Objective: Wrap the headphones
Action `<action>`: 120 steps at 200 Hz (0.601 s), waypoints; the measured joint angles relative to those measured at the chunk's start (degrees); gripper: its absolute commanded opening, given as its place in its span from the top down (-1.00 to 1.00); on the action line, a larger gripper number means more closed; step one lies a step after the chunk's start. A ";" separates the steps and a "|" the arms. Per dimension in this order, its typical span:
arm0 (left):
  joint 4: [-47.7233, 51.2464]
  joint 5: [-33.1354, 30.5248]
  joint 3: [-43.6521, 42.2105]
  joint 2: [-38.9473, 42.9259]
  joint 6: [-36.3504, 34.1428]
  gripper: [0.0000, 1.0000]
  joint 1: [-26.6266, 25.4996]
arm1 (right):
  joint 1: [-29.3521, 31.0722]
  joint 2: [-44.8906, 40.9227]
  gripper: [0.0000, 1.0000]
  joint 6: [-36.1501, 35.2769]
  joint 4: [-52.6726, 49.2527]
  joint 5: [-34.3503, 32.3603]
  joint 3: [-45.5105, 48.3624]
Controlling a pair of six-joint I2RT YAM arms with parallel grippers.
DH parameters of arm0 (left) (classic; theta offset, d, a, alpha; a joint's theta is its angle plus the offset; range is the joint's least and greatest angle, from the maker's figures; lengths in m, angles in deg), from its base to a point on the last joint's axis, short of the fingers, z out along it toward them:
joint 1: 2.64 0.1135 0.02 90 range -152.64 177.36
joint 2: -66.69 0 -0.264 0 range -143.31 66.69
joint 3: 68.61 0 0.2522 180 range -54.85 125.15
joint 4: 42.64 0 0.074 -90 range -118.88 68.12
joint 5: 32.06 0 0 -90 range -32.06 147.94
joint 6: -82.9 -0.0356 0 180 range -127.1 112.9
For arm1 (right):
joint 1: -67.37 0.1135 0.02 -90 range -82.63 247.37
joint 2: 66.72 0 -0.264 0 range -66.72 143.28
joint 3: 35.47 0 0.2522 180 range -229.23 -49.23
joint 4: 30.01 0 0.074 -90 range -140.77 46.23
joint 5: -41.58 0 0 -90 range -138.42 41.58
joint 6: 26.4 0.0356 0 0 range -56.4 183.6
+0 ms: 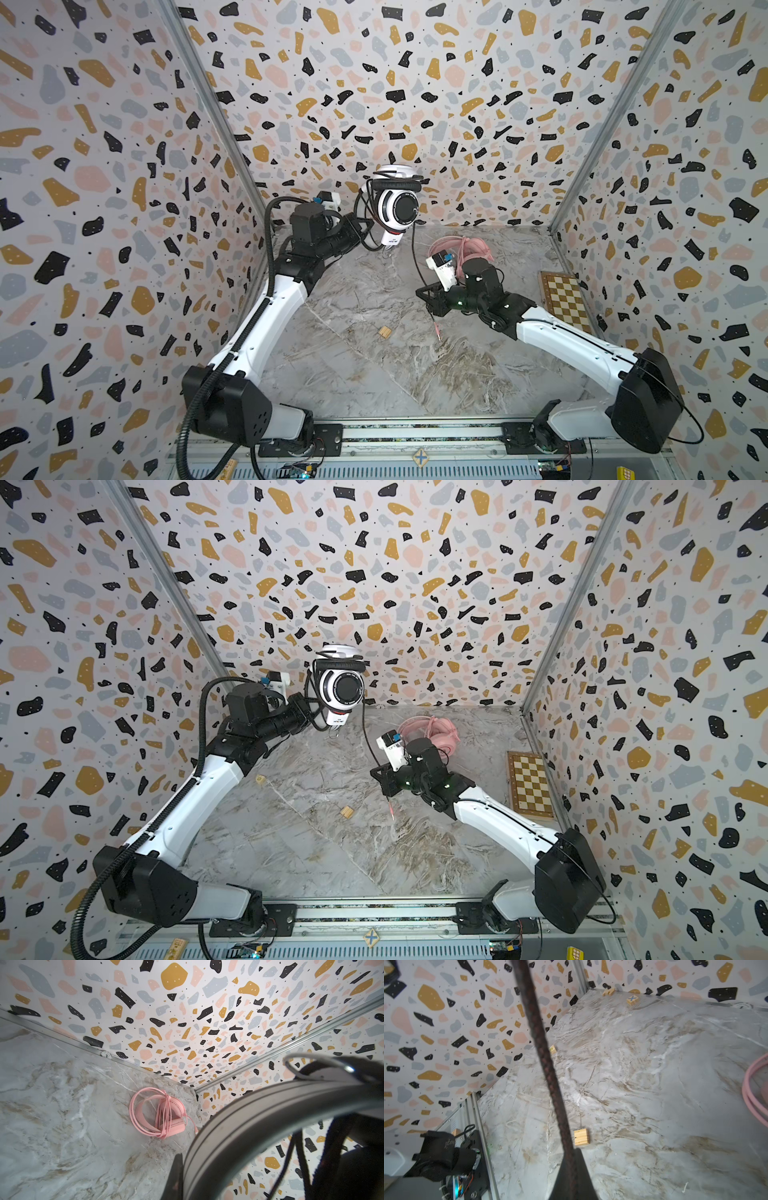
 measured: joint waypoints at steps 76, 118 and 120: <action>7.69 -17.57 -1.70 -2.89 -2.99 1.00 -2.99 | 12.31 -8.66 0.90 -4.94 -14.43 -6.43 -6.71; 14.56 -28.74 -0.70 -6.93 -10.10 1.00 -8.39 | 12.39 -8.68 0.90 -8.85 -20.46 -12.87 -11.76; 14.91 -29.07 -0.70 -7.04 -10.45 1.00 -8.61 | 12.39 -8.66 0.89 -9.03 -20.76 -13.25 -12.07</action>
